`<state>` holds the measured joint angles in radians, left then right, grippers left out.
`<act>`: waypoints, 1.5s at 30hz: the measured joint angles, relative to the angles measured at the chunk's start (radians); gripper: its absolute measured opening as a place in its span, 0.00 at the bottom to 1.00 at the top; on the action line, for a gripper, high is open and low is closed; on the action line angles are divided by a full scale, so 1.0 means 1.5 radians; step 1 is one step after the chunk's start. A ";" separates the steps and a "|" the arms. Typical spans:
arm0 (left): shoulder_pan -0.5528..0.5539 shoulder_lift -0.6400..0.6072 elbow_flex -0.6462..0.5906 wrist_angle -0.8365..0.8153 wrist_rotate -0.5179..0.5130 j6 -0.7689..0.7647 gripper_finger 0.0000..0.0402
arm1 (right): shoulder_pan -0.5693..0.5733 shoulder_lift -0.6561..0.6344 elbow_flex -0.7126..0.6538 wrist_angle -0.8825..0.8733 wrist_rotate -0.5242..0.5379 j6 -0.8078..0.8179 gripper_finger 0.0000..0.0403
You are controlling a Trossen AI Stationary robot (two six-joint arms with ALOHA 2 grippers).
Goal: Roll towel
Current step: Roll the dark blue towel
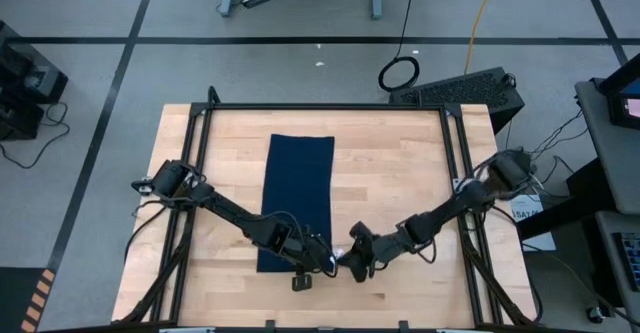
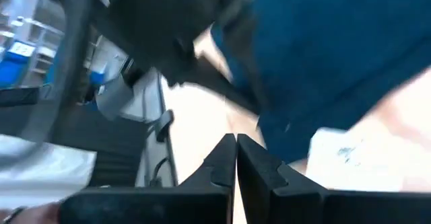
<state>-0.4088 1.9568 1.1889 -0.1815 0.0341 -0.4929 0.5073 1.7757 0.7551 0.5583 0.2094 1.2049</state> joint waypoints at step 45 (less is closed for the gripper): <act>0.002 -0.036 0.000 0.040 0.010 0.000 0.01 | 0.041 0.137 0.191 -0.334 0.064 -0.009 0.02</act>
<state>-0.4057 1.9035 1.1885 -0.1219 0.0485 -0.4924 0.5694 1.9820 1.0412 0.0566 0.3059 1.1912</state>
